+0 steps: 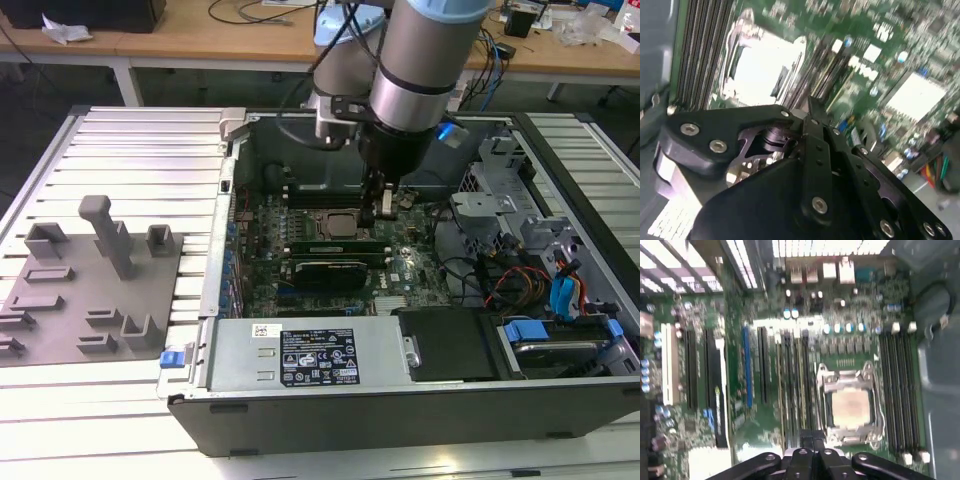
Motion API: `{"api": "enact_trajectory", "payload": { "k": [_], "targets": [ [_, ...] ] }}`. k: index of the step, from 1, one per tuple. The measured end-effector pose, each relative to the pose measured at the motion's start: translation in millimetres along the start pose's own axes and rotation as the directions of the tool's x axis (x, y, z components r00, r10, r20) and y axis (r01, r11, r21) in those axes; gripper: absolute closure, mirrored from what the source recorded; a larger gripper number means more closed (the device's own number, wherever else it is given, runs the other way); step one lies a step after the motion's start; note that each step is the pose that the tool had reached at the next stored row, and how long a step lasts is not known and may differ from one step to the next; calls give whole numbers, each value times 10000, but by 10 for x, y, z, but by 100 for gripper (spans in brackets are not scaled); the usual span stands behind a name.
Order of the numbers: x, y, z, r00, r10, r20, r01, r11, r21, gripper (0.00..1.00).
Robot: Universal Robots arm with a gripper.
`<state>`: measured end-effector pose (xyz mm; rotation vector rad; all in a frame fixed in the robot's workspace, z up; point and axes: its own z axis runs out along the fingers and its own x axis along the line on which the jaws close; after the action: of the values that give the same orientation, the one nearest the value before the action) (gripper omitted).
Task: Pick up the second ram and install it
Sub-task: 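Press down the second ram until it locks into place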
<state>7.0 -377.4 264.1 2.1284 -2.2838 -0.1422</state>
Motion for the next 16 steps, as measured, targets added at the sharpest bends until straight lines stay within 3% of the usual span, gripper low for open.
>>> {"api": "enact_trajectory", "payload": {
  "k": [1,2,8,11,12,13,14,16],
  "targets": [
    [-11,-137,57,10000,1,0,-1,10000,-12,89],
    [-16,-216,104,10000,0,-1,0,10000,-17,89],
    [-9,-232,238,10000,-4,-1,4,10000,-26,89],
    [1,-241,360,10000,-8,-22,8,10000,-31,89],
    [-7,-233,319,10000,-8,23,8,10000,-1,89],
    [-4,-201,310,10000,-13,6,13,10000,27,89],
    [5,-96,316,10000,-14,5,14,10000,60,89],
    [16,47,327,10000,-17,6,17,10000,92,89]
  ]
}}
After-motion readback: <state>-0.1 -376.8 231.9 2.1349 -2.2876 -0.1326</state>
